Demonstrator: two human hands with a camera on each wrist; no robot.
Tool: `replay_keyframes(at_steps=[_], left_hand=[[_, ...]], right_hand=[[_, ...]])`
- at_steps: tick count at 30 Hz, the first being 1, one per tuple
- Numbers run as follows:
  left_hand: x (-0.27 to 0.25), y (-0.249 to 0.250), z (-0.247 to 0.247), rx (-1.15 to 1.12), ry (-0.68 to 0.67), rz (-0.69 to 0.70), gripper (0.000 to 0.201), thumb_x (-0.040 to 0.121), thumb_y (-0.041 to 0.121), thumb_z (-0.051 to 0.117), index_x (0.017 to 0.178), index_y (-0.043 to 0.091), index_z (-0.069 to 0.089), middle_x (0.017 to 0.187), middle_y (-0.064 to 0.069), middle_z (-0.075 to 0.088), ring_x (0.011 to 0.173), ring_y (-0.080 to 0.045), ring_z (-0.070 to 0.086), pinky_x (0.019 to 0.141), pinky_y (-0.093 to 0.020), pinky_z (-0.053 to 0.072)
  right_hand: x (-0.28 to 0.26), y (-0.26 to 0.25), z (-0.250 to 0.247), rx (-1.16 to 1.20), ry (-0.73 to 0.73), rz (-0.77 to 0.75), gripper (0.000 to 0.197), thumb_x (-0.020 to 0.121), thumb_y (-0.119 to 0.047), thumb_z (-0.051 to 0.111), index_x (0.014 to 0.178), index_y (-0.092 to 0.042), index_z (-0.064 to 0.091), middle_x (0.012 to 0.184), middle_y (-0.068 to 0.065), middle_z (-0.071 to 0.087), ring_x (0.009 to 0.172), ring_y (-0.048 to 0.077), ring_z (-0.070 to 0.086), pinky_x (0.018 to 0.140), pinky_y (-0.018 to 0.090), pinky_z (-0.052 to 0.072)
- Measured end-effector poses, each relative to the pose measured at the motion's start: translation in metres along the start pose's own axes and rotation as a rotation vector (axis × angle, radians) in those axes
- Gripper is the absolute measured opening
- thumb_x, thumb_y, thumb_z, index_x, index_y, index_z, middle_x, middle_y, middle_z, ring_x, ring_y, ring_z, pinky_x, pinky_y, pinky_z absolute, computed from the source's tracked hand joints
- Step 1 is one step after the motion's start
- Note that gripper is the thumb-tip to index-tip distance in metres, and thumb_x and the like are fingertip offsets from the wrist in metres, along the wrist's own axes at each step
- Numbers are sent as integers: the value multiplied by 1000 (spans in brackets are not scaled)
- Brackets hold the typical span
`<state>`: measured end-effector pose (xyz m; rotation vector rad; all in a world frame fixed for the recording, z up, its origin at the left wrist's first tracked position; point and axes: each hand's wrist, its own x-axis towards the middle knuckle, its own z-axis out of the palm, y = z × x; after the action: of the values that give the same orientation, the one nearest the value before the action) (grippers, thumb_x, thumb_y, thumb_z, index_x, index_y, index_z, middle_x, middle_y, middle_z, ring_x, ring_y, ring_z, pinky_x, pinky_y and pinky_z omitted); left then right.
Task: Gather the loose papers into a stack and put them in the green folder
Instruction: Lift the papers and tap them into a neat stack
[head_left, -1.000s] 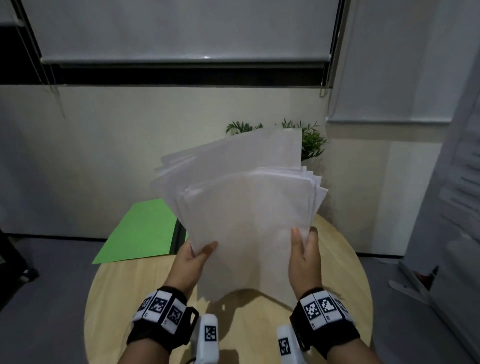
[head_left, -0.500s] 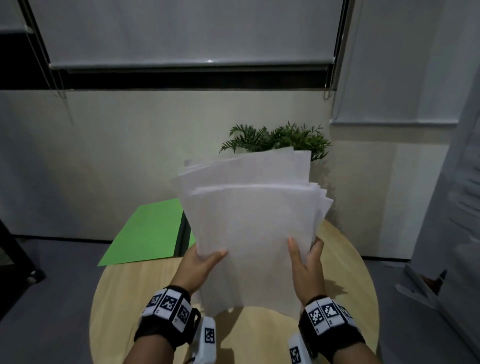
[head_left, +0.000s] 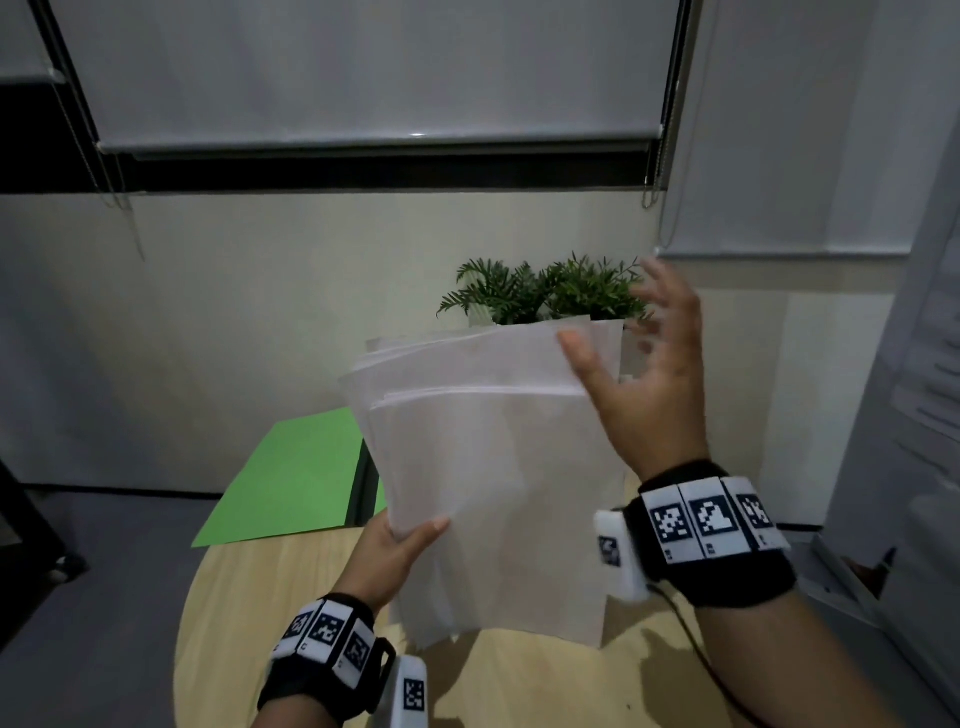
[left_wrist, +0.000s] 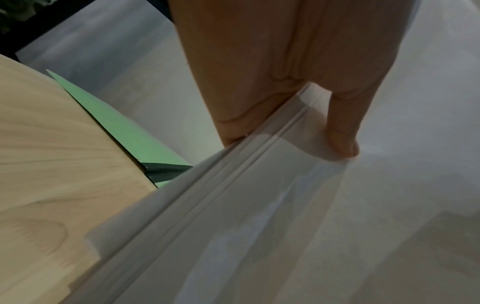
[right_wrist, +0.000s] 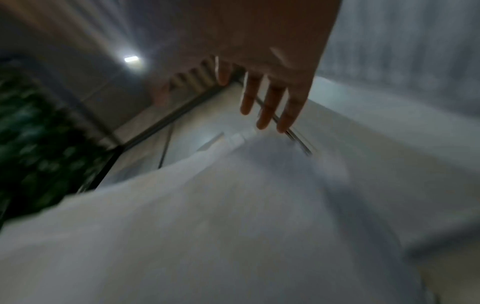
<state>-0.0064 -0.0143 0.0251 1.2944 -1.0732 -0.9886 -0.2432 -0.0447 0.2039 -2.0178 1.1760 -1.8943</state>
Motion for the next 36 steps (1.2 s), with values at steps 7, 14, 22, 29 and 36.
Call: replay_keyframes(at_steps=[7, 14, 22, 29, 36], left_hand=[[-2, 0, 0, -11, -8, -13, 48, 58, 44, 78, 99, 21, 71, 99, 0, 78, 98, -23, 72, 87, -43, 56], [-5, 2, 1, -20, 0, -21, 33, 69, 31, 74, 99, 19, 70, 97, 3, 79, 94, -20, 72, 81, -36, 56], [-6, 1, 0, -39, -10, -29, 46, 61, 40, 77, 102, 18, 70, 100, -1, 78, 96, -22, 72, 88, -44, 56], [-6, 0, 1, -45, -8, -32, 56, 55, 45, 78, 103, 17, 71, 99, -3, 78, 95, -23, 72, 86, -43, 56], [-6, 1, 0, -47, -17, -29, 43, 65, 33, 79, 103, 16, 70, 97, -3, 79, 92, -22, 73, 82, -38, 57]], right_hand=[[5, -3, 2, -725, -475, -273, 64, 84, -66, 39, 137, -32, 45, 132, -6, 54, 131, 20, 42, 119, 50, 13], [4, -3, 1, -690, -445, -252, 59, 91, -58, 29, 138, -26, 45, 144, -4, 47, 138, 18, 37, 120, 49, 11], [-9, -7, 18, -647, -682, -246, 69, 89, -65, 22, 147, -28, 31, 150, -8, 40, 142, 14, 30, 121, 45, 3], [-20, -17, 39, -606, -757, -323, 73, 89, -65, 20, 149, -25, 28, 155, -7, 33, 146, 15, 25, 121, 48, 8], [-23, -32, 55, -482, -775, -337, 78, 86, -68, 21, 149, -23, 28, 154, -6, 35, 146, 14, 23, 121, 50, 5]])
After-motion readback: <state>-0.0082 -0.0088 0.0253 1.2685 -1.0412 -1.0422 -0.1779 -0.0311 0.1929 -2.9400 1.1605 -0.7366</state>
